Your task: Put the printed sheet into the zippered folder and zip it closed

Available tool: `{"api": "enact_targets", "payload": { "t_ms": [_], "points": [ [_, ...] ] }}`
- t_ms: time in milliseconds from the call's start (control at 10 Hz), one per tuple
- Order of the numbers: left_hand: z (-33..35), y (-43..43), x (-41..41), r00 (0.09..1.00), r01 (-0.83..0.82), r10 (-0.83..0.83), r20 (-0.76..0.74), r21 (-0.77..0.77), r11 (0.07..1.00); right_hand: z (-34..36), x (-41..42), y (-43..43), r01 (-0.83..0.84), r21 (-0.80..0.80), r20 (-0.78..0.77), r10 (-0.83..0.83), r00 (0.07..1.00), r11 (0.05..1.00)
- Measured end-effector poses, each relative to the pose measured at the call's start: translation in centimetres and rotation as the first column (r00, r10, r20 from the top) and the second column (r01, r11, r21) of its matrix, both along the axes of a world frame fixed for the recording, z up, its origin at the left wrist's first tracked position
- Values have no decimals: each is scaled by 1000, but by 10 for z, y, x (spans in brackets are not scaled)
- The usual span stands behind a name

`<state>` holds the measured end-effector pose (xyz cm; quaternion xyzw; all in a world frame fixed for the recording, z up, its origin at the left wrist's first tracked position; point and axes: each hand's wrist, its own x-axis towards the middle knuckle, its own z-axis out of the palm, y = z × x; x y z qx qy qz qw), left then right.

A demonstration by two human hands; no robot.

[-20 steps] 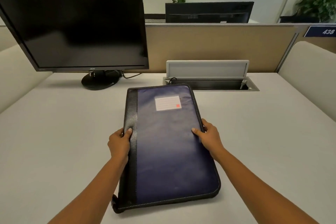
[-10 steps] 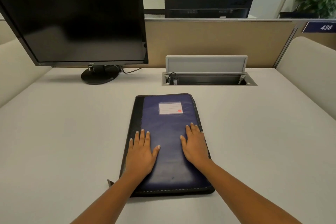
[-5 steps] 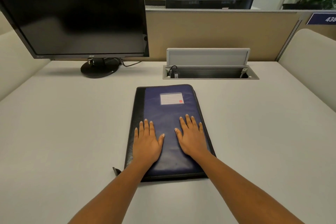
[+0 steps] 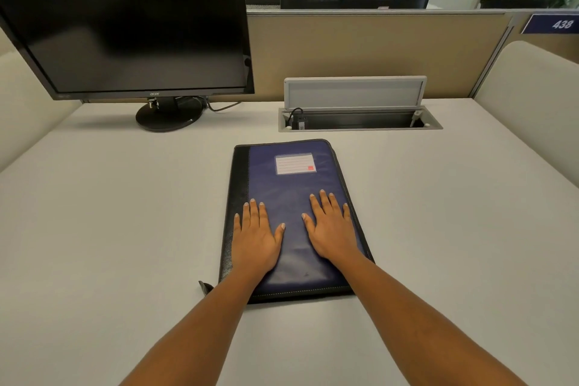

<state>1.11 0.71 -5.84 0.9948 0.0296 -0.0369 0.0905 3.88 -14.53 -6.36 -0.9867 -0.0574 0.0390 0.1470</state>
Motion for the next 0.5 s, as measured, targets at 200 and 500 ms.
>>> {"api": "enact_targets", "payload": {
  "t_ms": [200, 500],
  "points": [
    [-1, 1, 1, 1000, -2, 2, 6, -10, 1000, 2, 2, -1, -10, -20, -27, 9, 1000, 1000],
    [41, 3, 17, 983, 5, -2, 183, -11, 1000, 41, 9, 8, -10, 150, 176, -17, 984, 989]
  ]
}}
